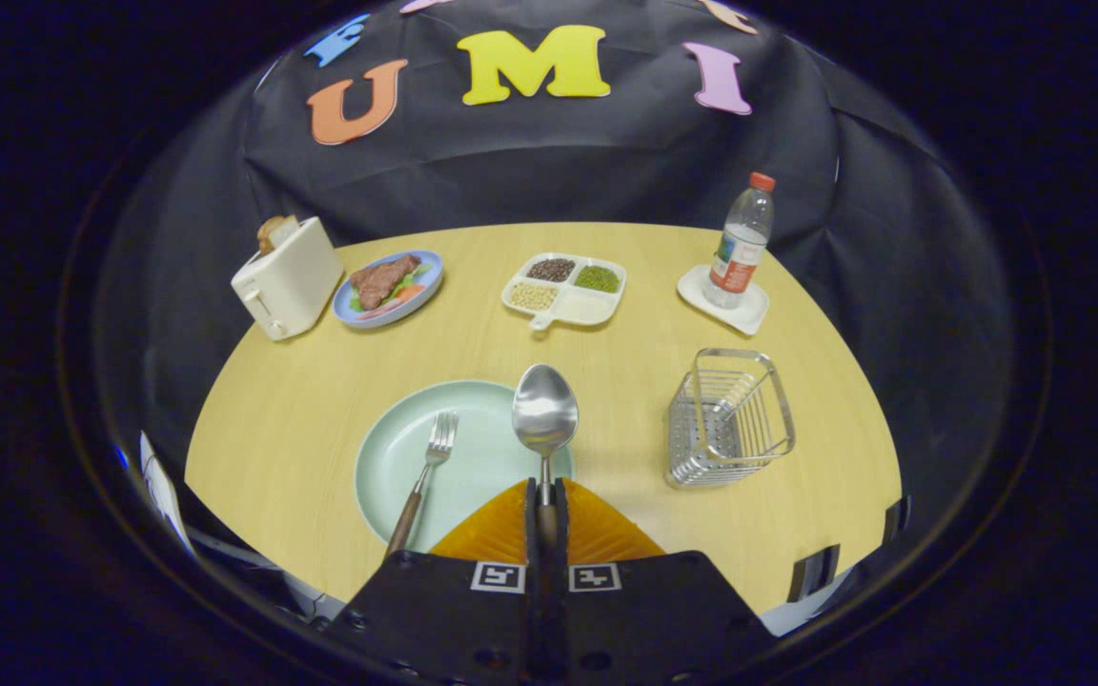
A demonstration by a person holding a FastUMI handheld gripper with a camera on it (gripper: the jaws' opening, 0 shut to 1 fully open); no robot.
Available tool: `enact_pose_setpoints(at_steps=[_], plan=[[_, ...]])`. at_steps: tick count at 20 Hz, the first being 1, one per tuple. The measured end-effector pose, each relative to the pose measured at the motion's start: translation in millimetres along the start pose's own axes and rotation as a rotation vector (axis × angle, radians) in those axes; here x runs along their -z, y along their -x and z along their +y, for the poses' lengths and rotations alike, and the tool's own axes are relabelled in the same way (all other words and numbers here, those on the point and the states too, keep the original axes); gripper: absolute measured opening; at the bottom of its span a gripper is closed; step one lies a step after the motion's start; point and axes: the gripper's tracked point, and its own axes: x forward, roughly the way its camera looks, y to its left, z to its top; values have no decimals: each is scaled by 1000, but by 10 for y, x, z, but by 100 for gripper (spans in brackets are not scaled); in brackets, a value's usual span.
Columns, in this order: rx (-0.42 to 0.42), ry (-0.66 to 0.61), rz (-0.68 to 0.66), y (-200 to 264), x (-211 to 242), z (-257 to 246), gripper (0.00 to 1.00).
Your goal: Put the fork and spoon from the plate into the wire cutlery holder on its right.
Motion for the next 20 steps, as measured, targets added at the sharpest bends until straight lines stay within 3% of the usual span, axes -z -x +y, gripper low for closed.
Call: enact_pose_setpoints(at_steps=[12, 20], plan=[[72, -167, -55, 157, -180, -1147, 2], [44, -205, -4, -56, -152, -1238, 2]])
